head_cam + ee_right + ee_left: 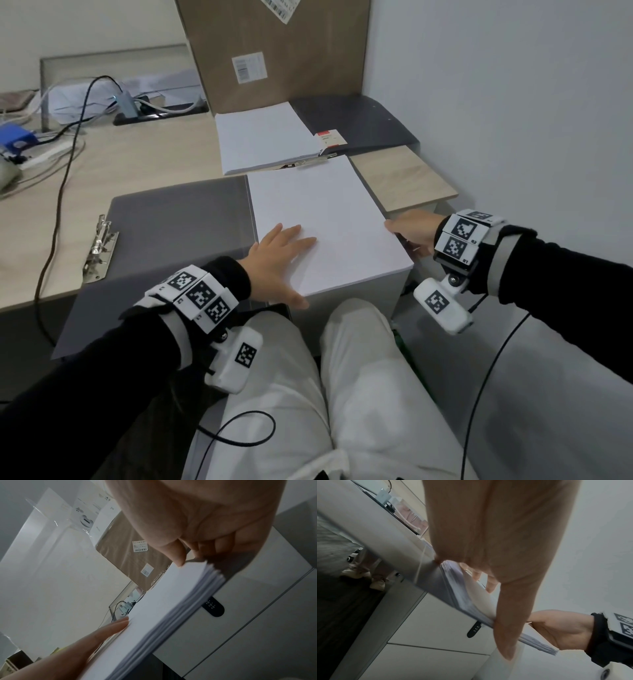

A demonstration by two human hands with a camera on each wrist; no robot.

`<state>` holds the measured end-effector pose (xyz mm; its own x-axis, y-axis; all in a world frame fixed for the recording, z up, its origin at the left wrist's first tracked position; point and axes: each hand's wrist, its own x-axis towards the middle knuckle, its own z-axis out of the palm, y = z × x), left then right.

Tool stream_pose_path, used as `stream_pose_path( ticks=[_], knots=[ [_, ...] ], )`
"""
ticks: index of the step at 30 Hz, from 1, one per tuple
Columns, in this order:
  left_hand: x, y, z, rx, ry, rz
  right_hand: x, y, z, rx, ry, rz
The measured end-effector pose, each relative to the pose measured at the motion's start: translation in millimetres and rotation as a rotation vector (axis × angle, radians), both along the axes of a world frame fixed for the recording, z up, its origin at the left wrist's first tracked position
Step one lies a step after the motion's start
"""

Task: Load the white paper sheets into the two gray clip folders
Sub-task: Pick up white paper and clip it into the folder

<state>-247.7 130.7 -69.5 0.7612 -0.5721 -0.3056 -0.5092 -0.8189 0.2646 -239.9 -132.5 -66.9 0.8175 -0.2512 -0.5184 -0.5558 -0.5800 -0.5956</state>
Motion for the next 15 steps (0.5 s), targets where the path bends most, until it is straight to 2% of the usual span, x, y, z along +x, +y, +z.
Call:
stream_pose_path(
  ticks=[6, 8, 11, 15],
  knots=[
    [1, 0, 9, 0.016, 0.066, 0.013, -4, 1, 5, 0.014, 0.011, 0.02],
    [3, 0, 18, 0.012, 0.071, 0.021, -4, 0, 13, -0.05, -0.001, 0.044],
    [14, 1, 37, -0.037, 0.064, 0.057, 1, 0, 34, -0.273, -0.111, 0.124],
    [55, 0, 50, -0.106, 0.059, 0.137, 26, 11, 57, -0.297, -0.298, 0.175]
  ],
)
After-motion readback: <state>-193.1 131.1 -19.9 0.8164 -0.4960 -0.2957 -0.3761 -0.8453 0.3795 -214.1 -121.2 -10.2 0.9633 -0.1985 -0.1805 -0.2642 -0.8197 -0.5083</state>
